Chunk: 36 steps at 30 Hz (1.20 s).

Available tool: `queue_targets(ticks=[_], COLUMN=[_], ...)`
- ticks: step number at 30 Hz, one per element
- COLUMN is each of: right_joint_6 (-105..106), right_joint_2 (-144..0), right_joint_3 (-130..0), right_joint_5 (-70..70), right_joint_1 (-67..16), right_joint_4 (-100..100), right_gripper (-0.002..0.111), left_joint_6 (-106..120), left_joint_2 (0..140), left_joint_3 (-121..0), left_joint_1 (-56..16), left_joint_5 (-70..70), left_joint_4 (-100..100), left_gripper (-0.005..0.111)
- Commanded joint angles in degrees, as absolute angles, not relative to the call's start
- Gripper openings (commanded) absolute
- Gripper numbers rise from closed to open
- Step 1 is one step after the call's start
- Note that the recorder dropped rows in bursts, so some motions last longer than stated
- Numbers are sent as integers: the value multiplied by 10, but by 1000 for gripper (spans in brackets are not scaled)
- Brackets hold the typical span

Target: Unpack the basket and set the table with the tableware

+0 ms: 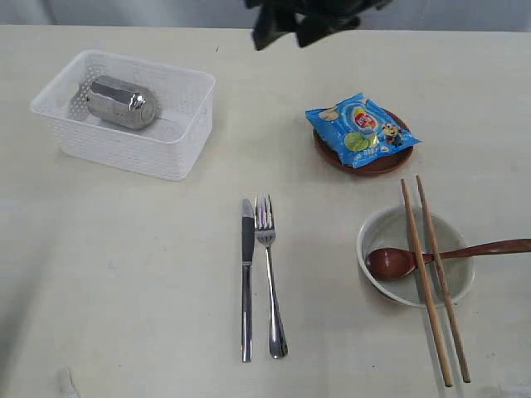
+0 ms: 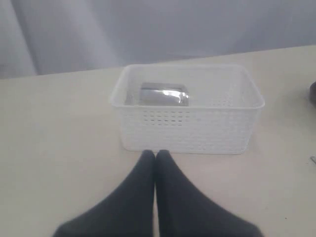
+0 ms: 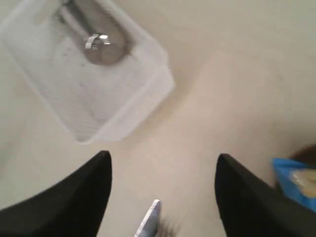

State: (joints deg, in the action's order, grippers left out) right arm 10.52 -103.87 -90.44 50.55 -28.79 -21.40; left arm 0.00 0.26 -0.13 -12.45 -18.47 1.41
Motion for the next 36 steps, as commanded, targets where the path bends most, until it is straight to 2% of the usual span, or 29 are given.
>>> queue_targets(ticks=[1, 2, 5, 6, 8, 13, 16, 26, 30, 36], right_joint_6=[101, 101, 91, 83, 67, 57, 46, 42, 42, 52], right_joint_2=[-1032, -1023, -980, -955, -875, -573, -415, -74, 0, 0], right_joint_3=[-941, -941, -928, -912, -844, -600, -518, -484, -484, -486], right_joint_5=[489, 481, 466, 462, 431, 299, 264, 271, 270, 258], right_joint_1=[-345, -353, -370, -370, -361, -353, -353, -353, -353, -344], right_joint_4=[-213, -205, -163, -148, -117, -80, -81, -91, -91, -56], right_gripper=[48, 41, 7, 0, 0, 0, 0, 0, 0, 0], left_joint_6=[0, 0, 0, 0, 0, 0, 0, 0, 0, 0], left_joint_2=[0, 0, 0, 0, 0, 0, 0, 0, 0, 0], left_joint_3=[0, 0, 0, 0, 0, 0, 0, 0, 0, 0], left_joint_1=[-127, -127, -127, -127, -127, -127, -127, -127, -127, -127], left_joint_5=[-183, -183, -183, -183, -183, -183, -183, -183, -183, -183], left_joint_4=[12, 12, 12, 12, 12, 12, 12, 12, 12, 12], left_gripper=[0, 0, 0, 0, 0, 0, 0, 0, 0, 0])
